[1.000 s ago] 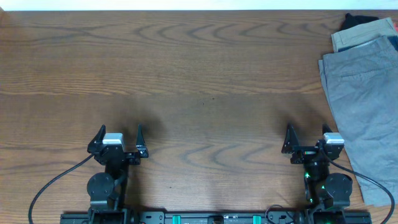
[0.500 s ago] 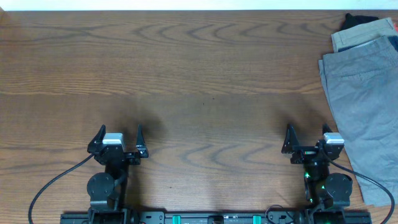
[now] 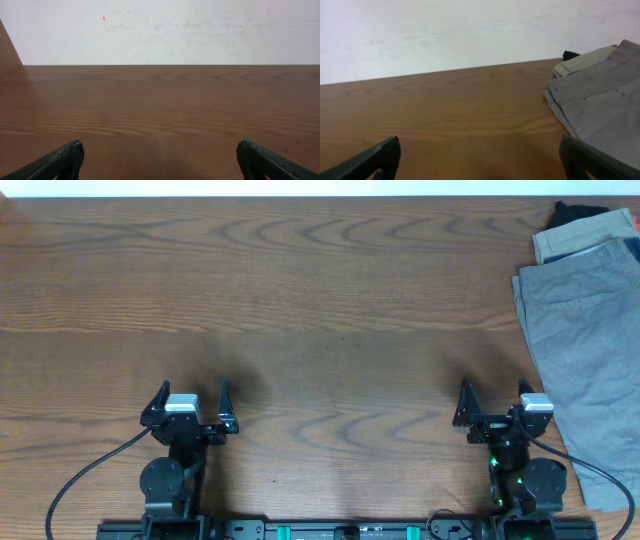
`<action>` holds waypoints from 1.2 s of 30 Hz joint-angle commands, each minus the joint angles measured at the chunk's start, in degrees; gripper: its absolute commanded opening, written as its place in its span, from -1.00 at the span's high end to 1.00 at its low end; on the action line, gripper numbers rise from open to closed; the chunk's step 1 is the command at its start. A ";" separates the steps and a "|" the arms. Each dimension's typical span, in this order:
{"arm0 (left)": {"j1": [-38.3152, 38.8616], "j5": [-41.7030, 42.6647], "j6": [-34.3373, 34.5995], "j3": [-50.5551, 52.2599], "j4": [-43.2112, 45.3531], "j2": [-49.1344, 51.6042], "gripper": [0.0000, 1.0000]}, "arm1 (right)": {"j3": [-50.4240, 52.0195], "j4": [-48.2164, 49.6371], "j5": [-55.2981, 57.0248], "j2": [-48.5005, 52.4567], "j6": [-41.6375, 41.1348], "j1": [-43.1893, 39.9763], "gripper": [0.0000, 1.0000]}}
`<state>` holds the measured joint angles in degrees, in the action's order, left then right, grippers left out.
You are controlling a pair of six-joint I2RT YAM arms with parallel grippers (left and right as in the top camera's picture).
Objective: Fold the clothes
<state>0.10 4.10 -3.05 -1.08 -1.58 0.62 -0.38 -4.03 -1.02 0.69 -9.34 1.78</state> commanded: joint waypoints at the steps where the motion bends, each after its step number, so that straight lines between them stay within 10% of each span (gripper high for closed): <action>1: -0.17 1.62 -0.35 0.83 -2.03 -0.33 -0.95 | 0.07 -0.26 0.59 -0.35 0.85 -0.37 -0.98; 21: -0.17 1.62 -0.35 0.83 -2.03 -0.33 -0.95 | 0.07 0.31 0.55 -0.35 0.76 -0.37 -0.99; 28: -0.17 1.62 -0.35 0.83 -2.03 -0.33 -0.96 | 0.07 6.78 -12.50 -0.35 -25.75 -0.33 -0.99; 36: -0.17 1.62 -0.35 0.83 -2.03 -0.33 -0.95 | 0.07 11.23 -12.94 -0.35 -27.10 -0.31 -0.98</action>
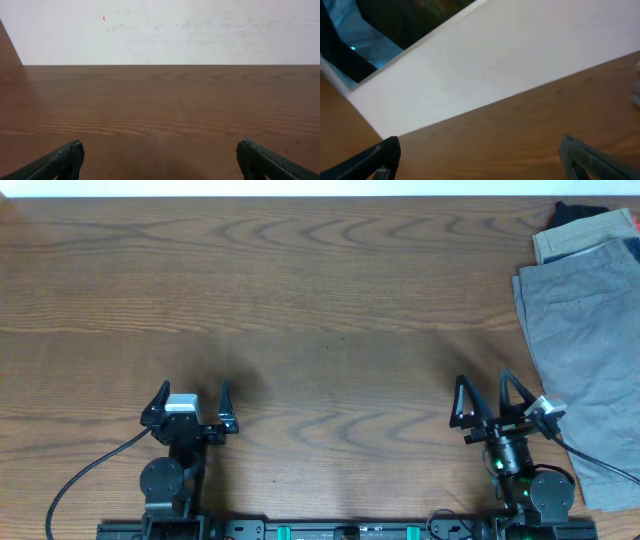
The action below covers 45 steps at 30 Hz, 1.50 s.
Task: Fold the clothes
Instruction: 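Reach the right gripper to the grey trousers on the stack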
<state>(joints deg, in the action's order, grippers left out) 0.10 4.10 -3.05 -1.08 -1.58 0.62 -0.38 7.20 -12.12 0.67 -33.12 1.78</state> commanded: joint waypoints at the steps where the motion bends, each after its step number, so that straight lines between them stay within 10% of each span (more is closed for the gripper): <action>1: -0.17 1.62 -0.35 0.83 -2.03 -0.33 -0.96 | 0.07 -0.11 -2.56 -0.33 -3.30 -0.31 -0.98; 16: -0.17 1.62 -0.35 0.83 -2.03 -0.33 -0.96 | -8.33 12.70 7.45 6.88 13.53 -0.33 -0.98; 36: -0.17 1.62 -0.35 0.83 -2.03 -0.33 -0.96 | -64.63 -19.96 26.91 79.62 29.44 -4.66 -0.99; 45: -0.17 1.62 -0.35 0.83 -2.03 -0.33 -0.96 | -71.71 -22.58 27.15 92.08 33.18 -6.99 -0.99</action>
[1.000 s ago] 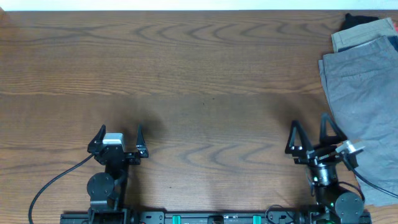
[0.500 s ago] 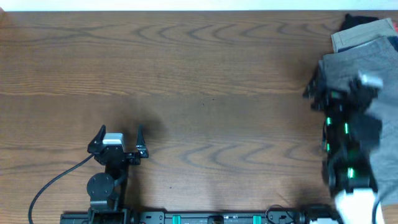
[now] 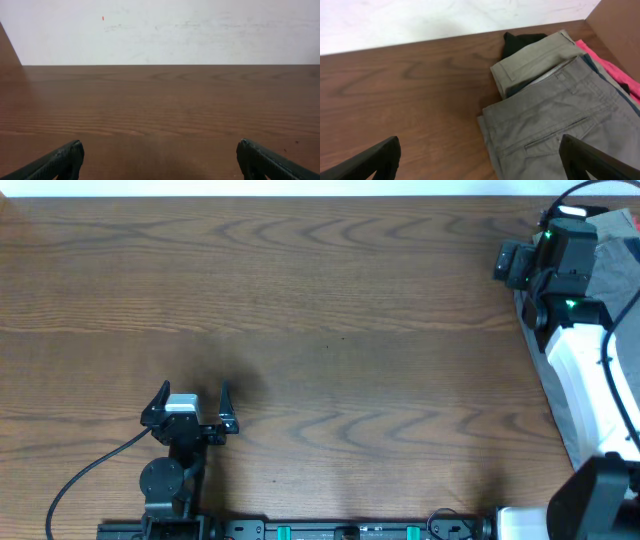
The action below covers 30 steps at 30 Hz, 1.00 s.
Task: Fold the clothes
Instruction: 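Reach the right gripper to the grey trousers on the stack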
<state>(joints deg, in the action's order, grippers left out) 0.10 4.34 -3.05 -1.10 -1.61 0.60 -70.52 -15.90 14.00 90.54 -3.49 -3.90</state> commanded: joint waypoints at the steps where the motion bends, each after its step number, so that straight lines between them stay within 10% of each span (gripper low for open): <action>1: -0.17 1.38 -0.35 0.85 -2.01 -0.31 -0.96 | -1.57 0.70 1.09 3.32 4.39 -1.70 -0.98; 30: -0.17 1.38 -0.35 0.85 -2.01 -0.31 -0.96 | -10.08 -3.93 10.67 29.55 13.03 -3.80 -0.99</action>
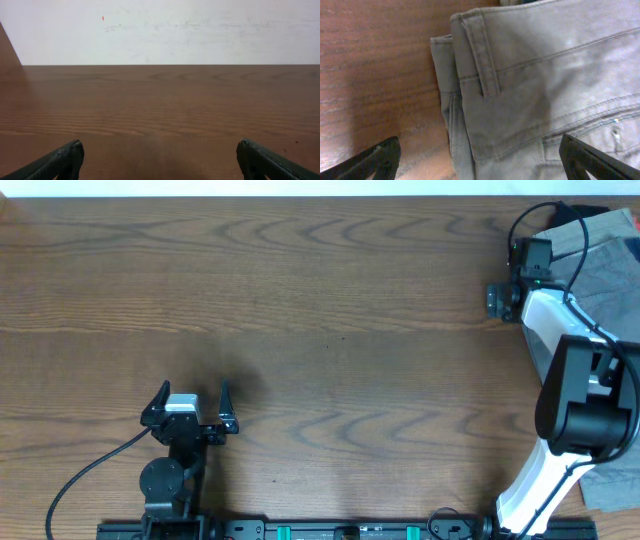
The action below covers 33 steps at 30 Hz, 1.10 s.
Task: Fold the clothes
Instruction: 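Reach the right gripper to the grey trousers on the stack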
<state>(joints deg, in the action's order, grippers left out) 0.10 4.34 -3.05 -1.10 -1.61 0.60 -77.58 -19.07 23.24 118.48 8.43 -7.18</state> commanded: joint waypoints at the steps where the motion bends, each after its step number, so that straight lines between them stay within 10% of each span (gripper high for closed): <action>1: -0.17 1.38 -0.35 0.85 -2.01 -0.31 -0.96 | -3.63 -1.25 1.38 2.10 1.11 -0.52 -0.98; 18: -0.17 1.38 -0.35 0.85 -2.01 -0.31 -0.96 | -4.20 -3.48 1.38 7.45 1.09 -3.28 -0.60; 25: -0.17 1.38 -0.35 0.85 -2.01 -0.31 -0.96 | -4.20 -3.45 1.33 7.45 0.35 -3.26 0.21; 33: -0.17 1.38 -0.35 0.85 -2.01 -0.31 -0.96 | -5.35 -4.31 1.38 7.43 -5.75 -3.26 0.49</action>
<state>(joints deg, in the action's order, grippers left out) 0.10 4.32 -3.03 -1.10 -1.61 0.60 -82.19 -22.37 24.27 123.92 6.94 -9.80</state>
